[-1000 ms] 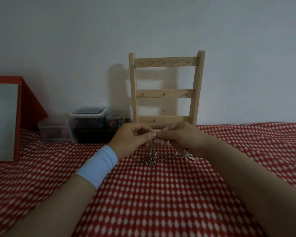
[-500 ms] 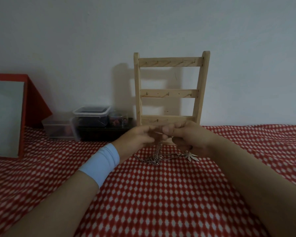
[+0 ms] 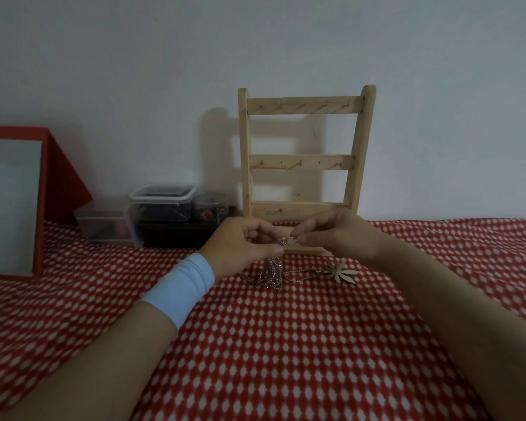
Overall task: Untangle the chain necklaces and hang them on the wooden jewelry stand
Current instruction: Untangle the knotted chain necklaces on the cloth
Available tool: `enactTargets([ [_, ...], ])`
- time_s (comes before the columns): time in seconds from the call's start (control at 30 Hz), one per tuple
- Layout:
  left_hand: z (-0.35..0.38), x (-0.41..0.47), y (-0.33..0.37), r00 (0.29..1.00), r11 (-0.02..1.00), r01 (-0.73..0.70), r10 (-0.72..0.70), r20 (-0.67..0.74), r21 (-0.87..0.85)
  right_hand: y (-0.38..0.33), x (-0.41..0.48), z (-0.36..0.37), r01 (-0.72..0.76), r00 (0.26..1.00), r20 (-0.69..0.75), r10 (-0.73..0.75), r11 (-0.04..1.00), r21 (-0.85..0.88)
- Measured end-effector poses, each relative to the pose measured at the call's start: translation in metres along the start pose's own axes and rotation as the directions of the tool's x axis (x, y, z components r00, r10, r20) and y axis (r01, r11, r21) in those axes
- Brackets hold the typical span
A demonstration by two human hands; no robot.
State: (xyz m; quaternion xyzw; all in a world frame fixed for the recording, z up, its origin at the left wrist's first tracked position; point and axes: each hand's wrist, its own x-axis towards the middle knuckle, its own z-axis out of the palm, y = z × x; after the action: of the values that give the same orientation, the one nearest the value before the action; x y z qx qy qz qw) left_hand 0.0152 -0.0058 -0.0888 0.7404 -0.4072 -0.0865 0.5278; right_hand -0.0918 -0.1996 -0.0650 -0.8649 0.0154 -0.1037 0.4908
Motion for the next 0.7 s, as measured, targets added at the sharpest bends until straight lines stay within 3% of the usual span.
enactTargets([
  [0.17,0.002,-0.002,0.003,0.999,0.999,-0.046,0.047,-0.024,0.014,-0.004,-0.001,-0.001,-0.046,0.994,0.096,0.060,0.988,-0.149],
  [0.3,0.003,-0.003,0.004,0.998,0.998,-0.050,0.050,0.025,0.032,-0.006,-0.002,0.004,-0.142,0.969,0.188,0.162,0.983,-0.113],
  [0.5,0.003,-0.001,-0.001,0.999,0.999,0.031,-0.030,0.039,-0.026,-0.009,-0.006,0.007,-0.079,0.991,0.106,0.085,0.995,-0.062],
  [0.7,-0.003,-0.001,0.001,0.994,0.998,0.042,-0.037,0.100,-0.045,-0.017,-0.013,0.015,-0.062,0.991,0.117,0.062,0.998,-0.008],
])
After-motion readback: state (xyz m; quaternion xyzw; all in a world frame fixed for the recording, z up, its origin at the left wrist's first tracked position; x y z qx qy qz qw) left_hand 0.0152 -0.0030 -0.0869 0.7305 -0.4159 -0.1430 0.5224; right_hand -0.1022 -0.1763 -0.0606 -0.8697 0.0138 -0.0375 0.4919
